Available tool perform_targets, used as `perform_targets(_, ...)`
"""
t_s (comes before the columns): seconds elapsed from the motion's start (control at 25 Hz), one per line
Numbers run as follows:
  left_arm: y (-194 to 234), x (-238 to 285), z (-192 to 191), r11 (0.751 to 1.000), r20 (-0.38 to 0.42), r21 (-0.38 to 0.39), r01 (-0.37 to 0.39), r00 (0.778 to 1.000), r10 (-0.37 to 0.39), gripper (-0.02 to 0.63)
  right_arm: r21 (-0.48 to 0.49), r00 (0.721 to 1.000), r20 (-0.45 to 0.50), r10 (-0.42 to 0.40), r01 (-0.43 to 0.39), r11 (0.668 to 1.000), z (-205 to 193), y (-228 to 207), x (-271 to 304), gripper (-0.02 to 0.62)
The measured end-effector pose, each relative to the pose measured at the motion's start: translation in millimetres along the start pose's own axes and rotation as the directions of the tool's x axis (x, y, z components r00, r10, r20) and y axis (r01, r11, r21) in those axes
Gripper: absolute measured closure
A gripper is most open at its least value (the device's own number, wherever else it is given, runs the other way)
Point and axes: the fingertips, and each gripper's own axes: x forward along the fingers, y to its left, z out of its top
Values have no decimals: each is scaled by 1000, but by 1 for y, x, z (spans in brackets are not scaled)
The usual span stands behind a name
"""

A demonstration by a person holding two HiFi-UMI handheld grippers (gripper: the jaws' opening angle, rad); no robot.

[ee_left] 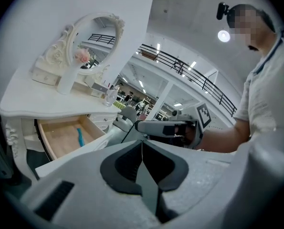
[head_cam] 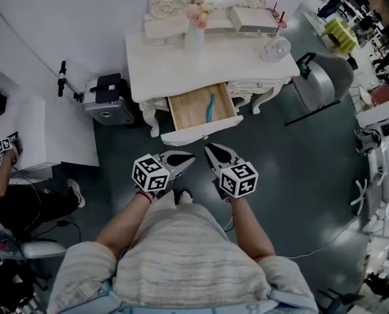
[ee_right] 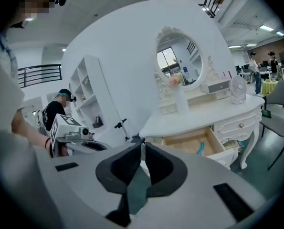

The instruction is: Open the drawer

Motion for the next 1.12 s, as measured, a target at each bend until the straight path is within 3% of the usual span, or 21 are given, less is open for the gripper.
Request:
perform_targets(0.24,-26,-13,20,999,62,33,15,998,-17,591,-35,997,65,52,-49,998,22,30,-26,578)
perform_targets(0.64,-60,-17,48,992,91,121,46,994,-57,591,-31,992,117,53,-50,998,35,45,-56,586)
perform_targets(1.12,-76,-18,48,992,86,117,54,994,-64,591,-42,988,137,68,-63,997,45,55,-73,586)
